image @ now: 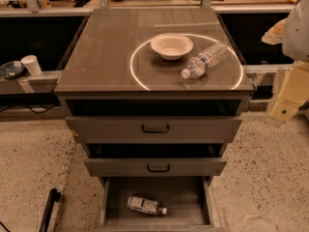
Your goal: Pick blue plastic bottle from bottom drawer and place on counter
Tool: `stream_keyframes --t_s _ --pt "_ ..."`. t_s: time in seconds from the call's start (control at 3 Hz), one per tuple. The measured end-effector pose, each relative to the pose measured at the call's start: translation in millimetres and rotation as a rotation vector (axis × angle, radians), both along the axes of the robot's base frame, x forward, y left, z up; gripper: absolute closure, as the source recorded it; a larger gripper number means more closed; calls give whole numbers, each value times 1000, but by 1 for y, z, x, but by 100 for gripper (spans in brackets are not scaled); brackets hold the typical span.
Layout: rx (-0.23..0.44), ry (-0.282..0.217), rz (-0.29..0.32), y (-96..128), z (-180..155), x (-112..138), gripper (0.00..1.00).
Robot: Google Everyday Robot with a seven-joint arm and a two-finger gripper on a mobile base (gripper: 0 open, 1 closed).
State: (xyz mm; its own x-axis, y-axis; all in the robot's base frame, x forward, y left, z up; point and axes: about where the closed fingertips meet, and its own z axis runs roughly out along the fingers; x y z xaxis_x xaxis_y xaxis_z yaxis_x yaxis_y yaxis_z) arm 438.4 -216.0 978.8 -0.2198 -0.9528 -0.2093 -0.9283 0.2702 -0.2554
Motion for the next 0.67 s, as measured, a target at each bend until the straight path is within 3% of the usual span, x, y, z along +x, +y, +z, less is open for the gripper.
stream_keyframes --t_s 0.33,0.67 --pt "0 0 0 0 0 0 0" --pt "45 -7 12 3 -5 3 0"
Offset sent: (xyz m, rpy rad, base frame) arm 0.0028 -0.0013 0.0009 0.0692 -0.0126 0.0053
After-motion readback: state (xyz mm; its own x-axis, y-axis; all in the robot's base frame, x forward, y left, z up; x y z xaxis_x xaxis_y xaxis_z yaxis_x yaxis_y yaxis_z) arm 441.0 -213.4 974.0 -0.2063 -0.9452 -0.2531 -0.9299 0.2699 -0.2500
